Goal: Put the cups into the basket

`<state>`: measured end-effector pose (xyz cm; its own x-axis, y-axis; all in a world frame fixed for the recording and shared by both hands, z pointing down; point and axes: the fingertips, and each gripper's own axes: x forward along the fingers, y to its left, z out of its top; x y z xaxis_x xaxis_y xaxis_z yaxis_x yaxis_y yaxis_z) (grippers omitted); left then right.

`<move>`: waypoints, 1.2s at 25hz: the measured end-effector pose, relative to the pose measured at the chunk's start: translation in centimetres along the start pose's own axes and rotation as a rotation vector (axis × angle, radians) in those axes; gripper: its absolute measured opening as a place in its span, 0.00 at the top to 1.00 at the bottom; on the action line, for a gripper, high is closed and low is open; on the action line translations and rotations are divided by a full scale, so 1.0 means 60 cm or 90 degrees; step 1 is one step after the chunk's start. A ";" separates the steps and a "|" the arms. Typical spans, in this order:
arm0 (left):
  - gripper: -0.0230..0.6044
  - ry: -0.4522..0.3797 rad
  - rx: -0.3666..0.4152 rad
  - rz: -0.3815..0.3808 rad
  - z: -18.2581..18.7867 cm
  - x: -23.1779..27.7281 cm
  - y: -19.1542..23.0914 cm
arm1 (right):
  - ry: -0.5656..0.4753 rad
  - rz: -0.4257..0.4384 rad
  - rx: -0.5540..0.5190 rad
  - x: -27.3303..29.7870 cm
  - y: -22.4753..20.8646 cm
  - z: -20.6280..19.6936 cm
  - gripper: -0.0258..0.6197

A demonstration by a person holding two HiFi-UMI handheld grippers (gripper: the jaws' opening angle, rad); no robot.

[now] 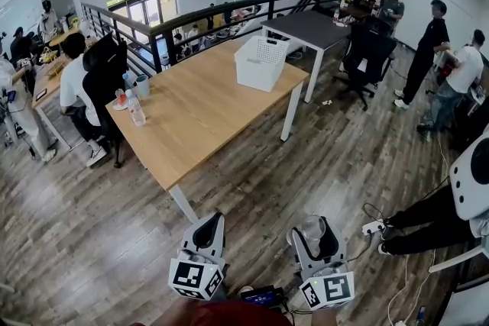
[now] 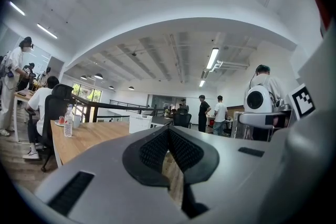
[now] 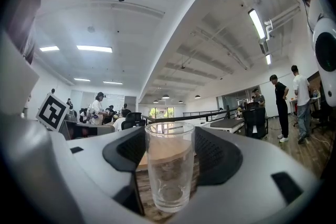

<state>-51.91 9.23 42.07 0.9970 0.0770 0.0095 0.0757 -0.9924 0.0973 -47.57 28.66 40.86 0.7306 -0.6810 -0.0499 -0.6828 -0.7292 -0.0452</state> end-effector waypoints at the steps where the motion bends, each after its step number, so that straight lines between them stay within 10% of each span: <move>1: 0.95 0.000 0.001 0.000 -0.001 0.002 -0.002 | -0.001 0.000 0.000 0.000 -0.003 0.000 0.52; 30: 0.95 0.008 0.007 -0.030 0.002 0.153 0.125 | -0.009 0.006 -0.017 0.197 0.007 -0.001 0.52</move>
<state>-42.16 2.47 42.79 0.9921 0.1242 0.0178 0.1222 -0.9887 0.0869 -39.22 20.26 40.30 0.7235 -0.6873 -0.0645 -0.6894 -0.7241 -0.0179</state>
